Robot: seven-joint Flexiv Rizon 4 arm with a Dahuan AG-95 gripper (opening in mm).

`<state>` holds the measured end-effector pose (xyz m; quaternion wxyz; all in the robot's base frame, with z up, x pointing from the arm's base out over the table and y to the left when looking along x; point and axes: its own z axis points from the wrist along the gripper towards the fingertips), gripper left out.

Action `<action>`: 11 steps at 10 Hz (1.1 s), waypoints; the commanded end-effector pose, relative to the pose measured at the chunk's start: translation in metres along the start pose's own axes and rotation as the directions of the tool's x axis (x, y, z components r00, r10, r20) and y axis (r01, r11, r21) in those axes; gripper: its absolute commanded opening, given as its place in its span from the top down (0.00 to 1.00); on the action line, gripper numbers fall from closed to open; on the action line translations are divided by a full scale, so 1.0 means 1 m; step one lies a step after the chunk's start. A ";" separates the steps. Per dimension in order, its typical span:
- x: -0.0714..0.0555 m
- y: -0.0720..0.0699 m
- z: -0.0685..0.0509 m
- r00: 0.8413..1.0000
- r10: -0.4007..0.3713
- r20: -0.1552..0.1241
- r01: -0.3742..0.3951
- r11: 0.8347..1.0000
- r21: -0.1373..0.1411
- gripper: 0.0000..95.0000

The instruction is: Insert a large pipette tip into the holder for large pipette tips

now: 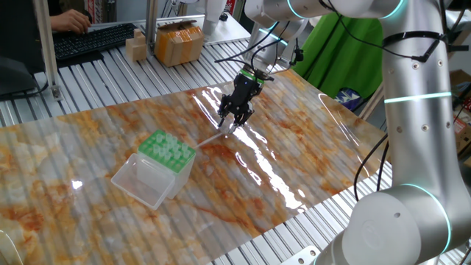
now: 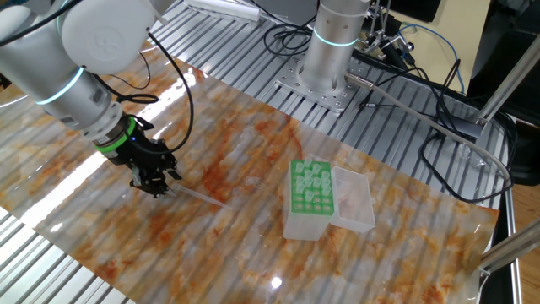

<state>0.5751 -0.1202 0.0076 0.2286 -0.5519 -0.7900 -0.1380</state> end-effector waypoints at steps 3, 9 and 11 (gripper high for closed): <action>0.000 0.000 0.000 1.000 0.001 -0.006 -0.001 1.000 0.003 0.60; -0.001 -0.003 0.002 1.000 0.007 -0.017 -0.007 1.000 0.005 0.60; -0.001 -0.005 0.003 1.000 0.013 -0.019 -0.013 1.000 0.005 0.60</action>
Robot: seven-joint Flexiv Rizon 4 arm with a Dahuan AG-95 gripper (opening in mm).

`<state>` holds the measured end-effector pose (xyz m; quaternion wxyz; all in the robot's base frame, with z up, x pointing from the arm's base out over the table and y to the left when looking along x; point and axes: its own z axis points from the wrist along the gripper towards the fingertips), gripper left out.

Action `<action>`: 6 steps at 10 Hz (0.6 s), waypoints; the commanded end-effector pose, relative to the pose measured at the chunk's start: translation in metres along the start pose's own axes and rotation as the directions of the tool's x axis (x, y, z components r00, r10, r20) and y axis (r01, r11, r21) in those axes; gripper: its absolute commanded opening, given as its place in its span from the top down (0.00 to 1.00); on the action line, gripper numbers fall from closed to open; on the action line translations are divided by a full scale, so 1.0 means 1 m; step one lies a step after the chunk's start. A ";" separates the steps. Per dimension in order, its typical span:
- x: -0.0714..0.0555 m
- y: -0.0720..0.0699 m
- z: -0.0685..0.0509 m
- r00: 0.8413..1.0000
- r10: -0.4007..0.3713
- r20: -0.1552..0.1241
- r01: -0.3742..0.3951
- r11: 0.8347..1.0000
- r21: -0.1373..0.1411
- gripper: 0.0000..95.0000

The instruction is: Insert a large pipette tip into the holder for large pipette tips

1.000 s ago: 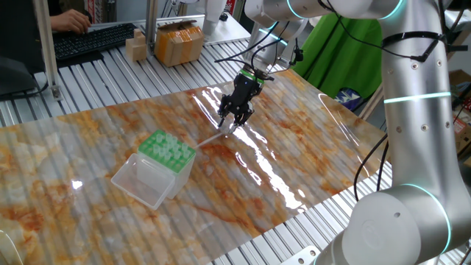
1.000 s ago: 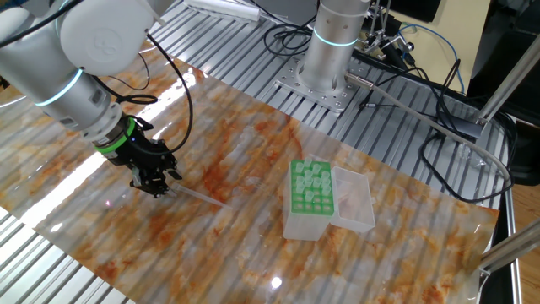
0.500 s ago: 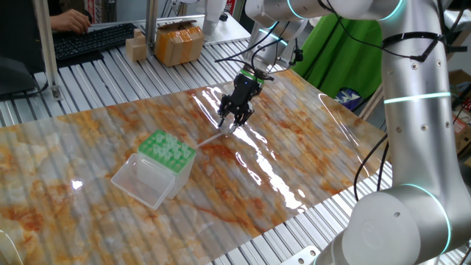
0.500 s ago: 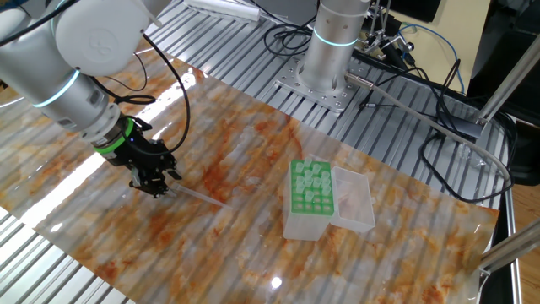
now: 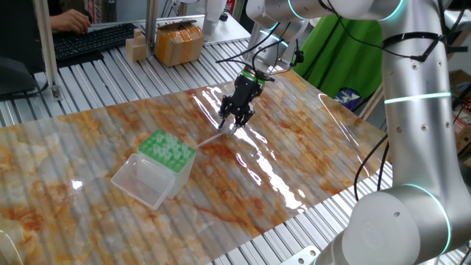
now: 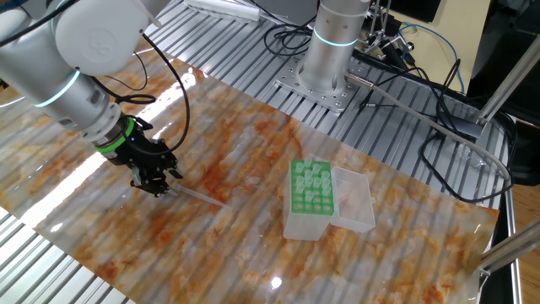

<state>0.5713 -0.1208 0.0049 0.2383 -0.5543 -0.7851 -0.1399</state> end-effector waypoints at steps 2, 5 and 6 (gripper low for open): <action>0.001 -0.003 0.002 1.000 0.006 -0.006 -0.006 1.000 -0.002 0.60; 0.001 -0.006 0.004 1.000 0.009 -0.013 -0.009 1.000 -0.004 0.60; 0.001 -0.006 0.004 1.000 0.007 -0.014 -0.007 1.000 -0.005 0.80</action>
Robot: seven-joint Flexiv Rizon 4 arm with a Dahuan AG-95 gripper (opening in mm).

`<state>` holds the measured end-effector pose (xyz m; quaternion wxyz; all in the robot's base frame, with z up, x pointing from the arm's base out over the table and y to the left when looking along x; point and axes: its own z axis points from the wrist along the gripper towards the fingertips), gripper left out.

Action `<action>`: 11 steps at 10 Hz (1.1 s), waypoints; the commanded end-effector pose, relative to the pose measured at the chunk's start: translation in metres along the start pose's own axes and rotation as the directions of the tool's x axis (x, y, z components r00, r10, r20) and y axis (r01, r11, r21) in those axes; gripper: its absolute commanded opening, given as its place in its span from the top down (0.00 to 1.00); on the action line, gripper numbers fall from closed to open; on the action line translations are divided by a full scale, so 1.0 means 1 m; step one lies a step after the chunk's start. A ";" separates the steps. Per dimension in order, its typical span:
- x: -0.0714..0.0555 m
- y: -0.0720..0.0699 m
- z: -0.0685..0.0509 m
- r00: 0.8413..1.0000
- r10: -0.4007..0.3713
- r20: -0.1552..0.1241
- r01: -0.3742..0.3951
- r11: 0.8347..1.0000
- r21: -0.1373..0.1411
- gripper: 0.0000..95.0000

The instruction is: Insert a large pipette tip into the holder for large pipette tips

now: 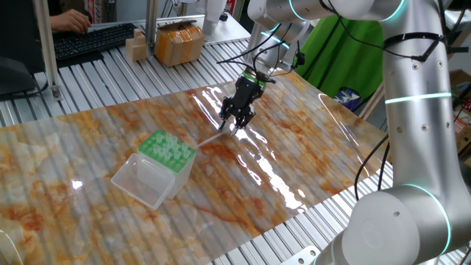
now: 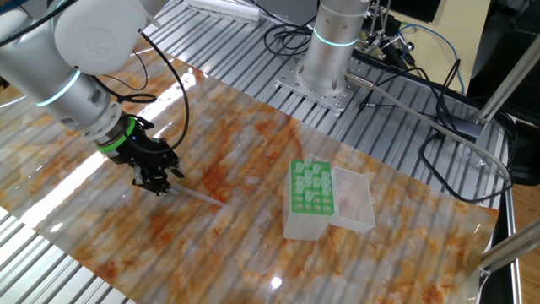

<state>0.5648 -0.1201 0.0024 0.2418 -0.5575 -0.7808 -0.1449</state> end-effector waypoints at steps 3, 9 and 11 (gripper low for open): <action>0.000 0.000 0.000 1.000 -0.013 0.002 0.013 1.000 -0.006 1.00; 0.002 -0.002 -0.004 1.000 -0.016 0.008 0.016 1.000 -0.009 1.00; 0.006 -0.005 -0.009 1.000 -0.019 0.009 0.019 1.000 -0.009 1.00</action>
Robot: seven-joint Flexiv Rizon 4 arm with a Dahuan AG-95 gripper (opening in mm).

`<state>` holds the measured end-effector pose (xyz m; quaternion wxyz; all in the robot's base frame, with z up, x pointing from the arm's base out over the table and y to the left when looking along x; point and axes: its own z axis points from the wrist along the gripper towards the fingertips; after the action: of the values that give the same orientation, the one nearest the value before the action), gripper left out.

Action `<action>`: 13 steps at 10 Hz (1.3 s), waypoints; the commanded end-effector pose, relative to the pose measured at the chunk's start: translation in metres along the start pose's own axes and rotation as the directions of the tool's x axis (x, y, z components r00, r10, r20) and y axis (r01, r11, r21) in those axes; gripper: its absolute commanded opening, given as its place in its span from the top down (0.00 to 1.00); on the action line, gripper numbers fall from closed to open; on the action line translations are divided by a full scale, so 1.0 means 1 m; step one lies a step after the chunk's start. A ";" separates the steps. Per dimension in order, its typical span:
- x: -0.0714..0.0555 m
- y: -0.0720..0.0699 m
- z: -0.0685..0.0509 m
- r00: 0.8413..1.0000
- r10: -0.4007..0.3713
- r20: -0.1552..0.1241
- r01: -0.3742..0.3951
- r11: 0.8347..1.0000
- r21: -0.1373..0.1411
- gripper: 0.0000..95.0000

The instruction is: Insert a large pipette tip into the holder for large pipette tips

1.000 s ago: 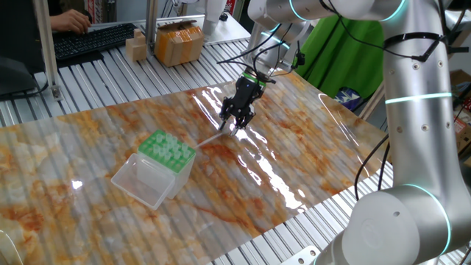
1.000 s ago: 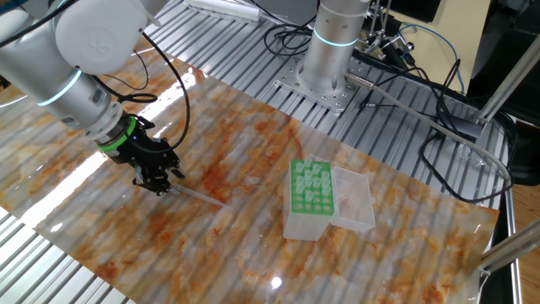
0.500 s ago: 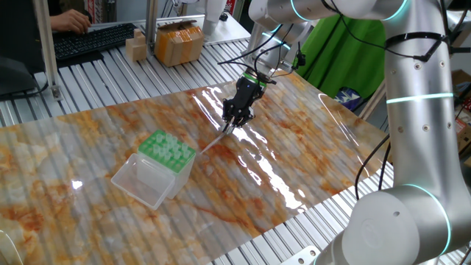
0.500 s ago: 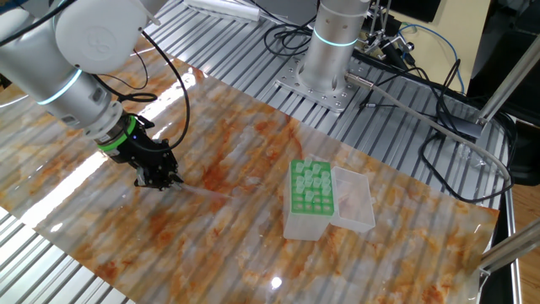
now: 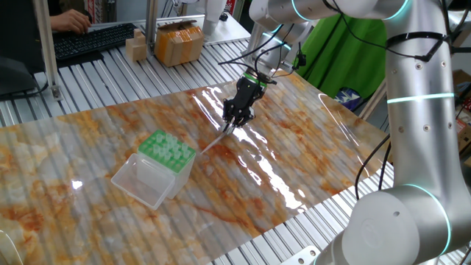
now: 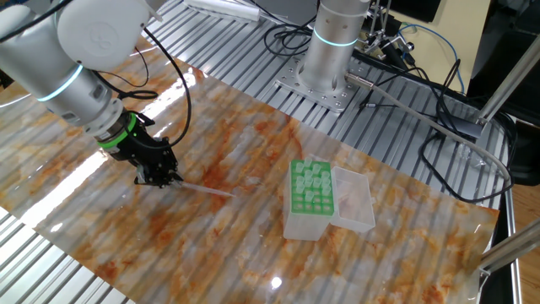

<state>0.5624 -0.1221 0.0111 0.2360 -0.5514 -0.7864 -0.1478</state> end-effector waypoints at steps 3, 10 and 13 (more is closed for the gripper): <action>0.015 -0.003 -0.008 0.999 0.005 0.034 -0.005 1.000 0.001 1.00; 0.060 0.003 -0.034 0.994 0.019 0.112 -0.019 1.000 -0.005 1.00; 0.083 0.008 -0.050 0.986 0.025 0.163 -0.024 1.000 -0.004 1.00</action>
<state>0.5572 -0.0771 0.0969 0.1729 -0.5714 -0.7959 -0.1005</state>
